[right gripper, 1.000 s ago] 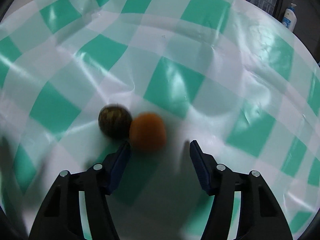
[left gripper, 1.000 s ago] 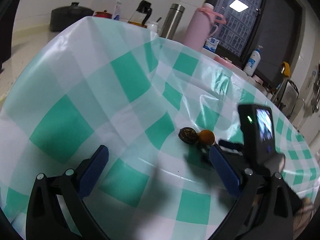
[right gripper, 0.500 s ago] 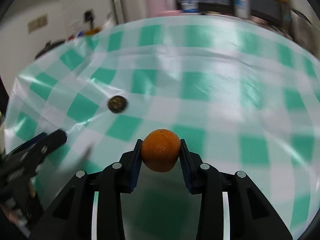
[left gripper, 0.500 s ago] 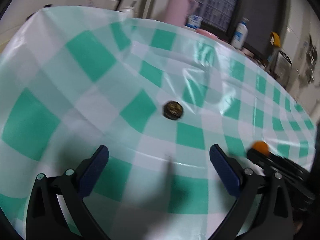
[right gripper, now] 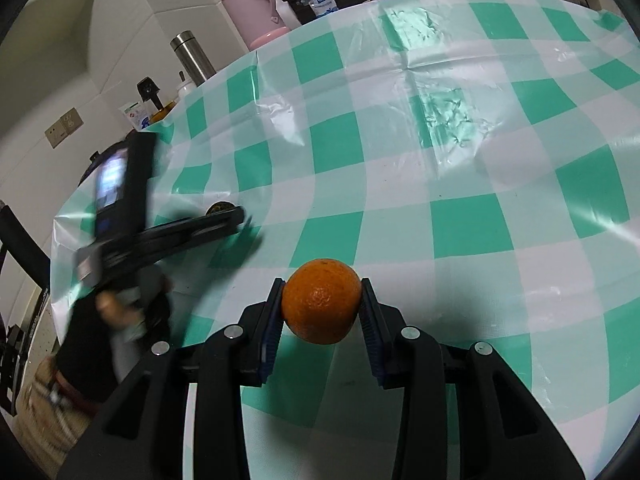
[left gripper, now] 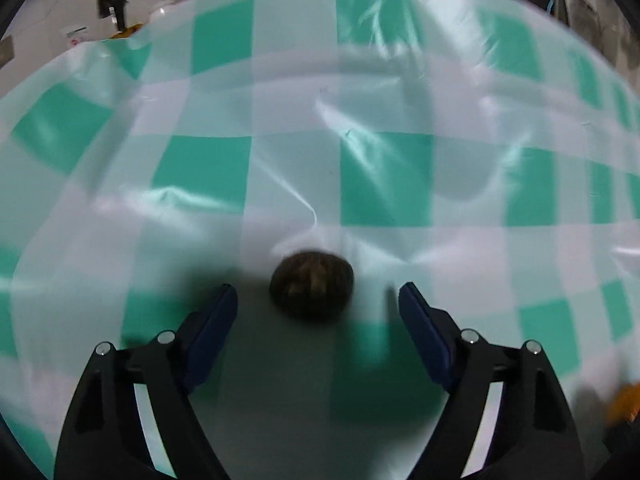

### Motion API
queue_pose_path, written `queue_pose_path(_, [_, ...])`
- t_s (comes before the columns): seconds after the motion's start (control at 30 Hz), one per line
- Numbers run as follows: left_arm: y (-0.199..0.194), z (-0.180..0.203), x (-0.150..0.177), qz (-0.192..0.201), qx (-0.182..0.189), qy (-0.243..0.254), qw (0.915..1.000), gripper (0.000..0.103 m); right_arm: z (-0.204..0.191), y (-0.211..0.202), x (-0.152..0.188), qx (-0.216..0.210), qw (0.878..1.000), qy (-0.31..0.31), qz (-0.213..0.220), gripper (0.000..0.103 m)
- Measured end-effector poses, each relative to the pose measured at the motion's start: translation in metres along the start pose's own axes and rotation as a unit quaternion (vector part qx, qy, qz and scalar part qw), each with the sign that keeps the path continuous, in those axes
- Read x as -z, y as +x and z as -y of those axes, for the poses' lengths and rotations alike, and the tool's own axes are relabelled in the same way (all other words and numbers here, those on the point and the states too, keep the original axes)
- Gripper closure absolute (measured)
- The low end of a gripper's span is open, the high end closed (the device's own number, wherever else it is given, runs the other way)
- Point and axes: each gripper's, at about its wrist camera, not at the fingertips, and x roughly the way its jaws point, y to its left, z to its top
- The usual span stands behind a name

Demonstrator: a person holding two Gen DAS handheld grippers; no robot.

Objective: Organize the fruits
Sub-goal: 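Grasp the mandarin with the right tool while the left tool grasps the dark mangosteen, then carry the mandarin and mangosteen into the white box and open both tools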

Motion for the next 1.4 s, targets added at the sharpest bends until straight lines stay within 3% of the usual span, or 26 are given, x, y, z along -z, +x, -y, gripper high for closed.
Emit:
queue_pose_path(0.03, [0.004,0.001,-0.003,-0.004,-0.001,0.003,1.0000,0.021,0.000,0.000,0.000,-0.001,1.000,0.000,-0.001,0.066])
queue_pose_path(0.07, [0.004,0.003,-0.004,-0.001,-0.003,0.006,1.0000,0.031,-0.001,0.000,0.000,-0.001,1.000,-0.002,-0.002,0.066])
queue_pose_path(0.1, [0.004,0.004,-0.003,0.000,-0.003,0.011,0.9999,0.056,-0.001,0.001,0.000,-0.001,1.000,-0.003,-0.003,0.066])
queue_pose_path(0.13, [0.000,0.004,0.001,0.000,0.022,0.010,0.9997,0.060,-0.002,0.001,0.001,-0.001,1.000,-0.005,-0.005,0.066])
queue_pose_path(0.23, [-0.021,-0.005,0.023,0.017,0.099,-0.027,0.9946,0.061,-0.002,0.002,0.001,-0.001,1.000,-0.006,-0.005,0.066])
queue_pose_path(0.43, [-0.096,-0.011,0.071,0.090,0.154,-0.036,0.9833,0.061,0.001,0.002,0.001,-0.004,1.000,-0.002,-0.007,0.066])
queue_pose_path(0.53, [-0.103,-0.012,0.095,0.092,0.152,-0.053,0.9826,0.061,0.004,0.003,0.002,-0.010,1.000,0.005,-0.009,0.066])
queue_pose_path(0.63, [-0.106,-0.017,0.097,0.102,0.172,-0.070,0.9773,0.061,0.007,0.004,0.001,-0.015,1.000,0.014,-0.011,0.066])
queue_pose_path(0.73, [-0.104,-0.019,0.097,0.105,0.156,-0.070,0.9796,0.061,0.009,0.004,0.001,-0.016,1.000,0.021,-0.010,0.066])
queue_pose_path(0.93, [-0.129,-0.027,0.109,0.102,0.160,-0.082,0.9783,0.061,0.010,-0.002,0.003,0.003,0.999,0.038,-0.020,0.066])
queue_pose_path(1.1, [-0.160,-0.016,0.143,0.110,0.178,-0.051,0.9765,0.060,-0.003,-0.049,0.037,0.004,1.000,0.025,-0.013,0.066])
queue_pose_path(1.4, [-0.198,0.031,0.182,0.109,0.223,0.005,0.9687,0.060,-0.011,-0.113,0.085,0.053,0.998,-0.026,-0.007,0.066])
